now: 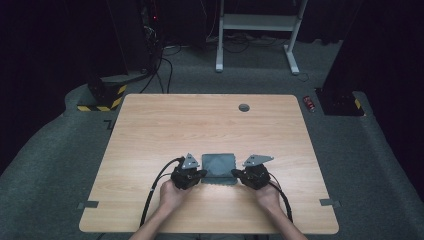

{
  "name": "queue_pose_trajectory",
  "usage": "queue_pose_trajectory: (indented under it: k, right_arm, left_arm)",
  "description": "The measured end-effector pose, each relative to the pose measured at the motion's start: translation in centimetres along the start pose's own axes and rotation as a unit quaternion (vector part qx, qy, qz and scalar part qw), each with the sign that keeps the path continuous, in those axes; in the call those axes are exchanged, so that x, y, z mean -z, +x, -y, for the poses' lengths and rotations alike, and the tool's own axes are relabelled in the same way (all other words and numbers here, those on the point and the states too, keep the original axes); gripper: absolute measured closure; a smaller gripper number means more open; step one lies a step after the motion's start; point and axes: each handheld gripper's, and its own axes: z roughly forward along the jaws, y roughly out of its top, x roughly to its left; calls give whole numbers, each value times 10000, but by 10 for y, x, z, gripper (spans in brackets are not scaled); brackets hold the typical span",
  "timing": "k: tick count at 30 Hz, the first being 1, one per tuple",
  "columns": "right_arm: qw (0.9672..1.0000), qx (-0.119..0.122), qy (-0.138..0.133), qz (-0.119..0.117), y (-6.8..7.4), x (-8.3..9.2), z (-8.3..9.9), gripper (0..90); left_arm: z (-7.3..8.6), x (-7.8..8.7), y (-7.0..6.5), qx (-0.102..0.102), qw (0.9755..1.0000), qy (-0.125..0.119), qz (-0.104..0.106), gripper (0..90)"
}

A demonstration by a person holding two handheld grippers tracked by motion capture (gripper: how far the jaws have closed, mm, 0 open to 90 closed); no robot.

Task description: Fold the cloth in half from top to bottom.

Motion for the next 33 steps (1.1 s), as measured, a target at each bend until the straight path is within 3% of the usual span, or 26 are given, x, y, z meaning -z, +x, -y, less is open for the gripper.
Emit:
queue_pose_trajectory:
  k: [12, 16, 25, 29, 31, 33]
  right_arm:
    - [9999, 100, 55, -19, 11, -2, 12, 883]
    - [10000, 41, 88, -13, 11, -1, 14, 802]
    - [9988, -186, -427, -141, 10, 20, 9, 782]
    - [9990, -226, -368, -104, 11, 13, 2, 802]
    - [9992, -270, -279, -99, 11, 5, 1, 805]
    - [9995, -279, -159, -70, 13, -2, 0, 804]
  left_arm:
    - [10, 0, -4, 18, 10000, 52, -2, 883]
    - [13, 3, -5, 93, 9999, -14, 104, 813]
    - [7, 24, -1, 376, 9981, -426, 234, 685]
    - [-1, 18, -1, 393, 9981, -430, 201, 677]
    - [-4, 11, -2, 432, 9982, -347, 234, 675]
    - [-4, 4, -5, 336, 9991, -170, 192, 672]
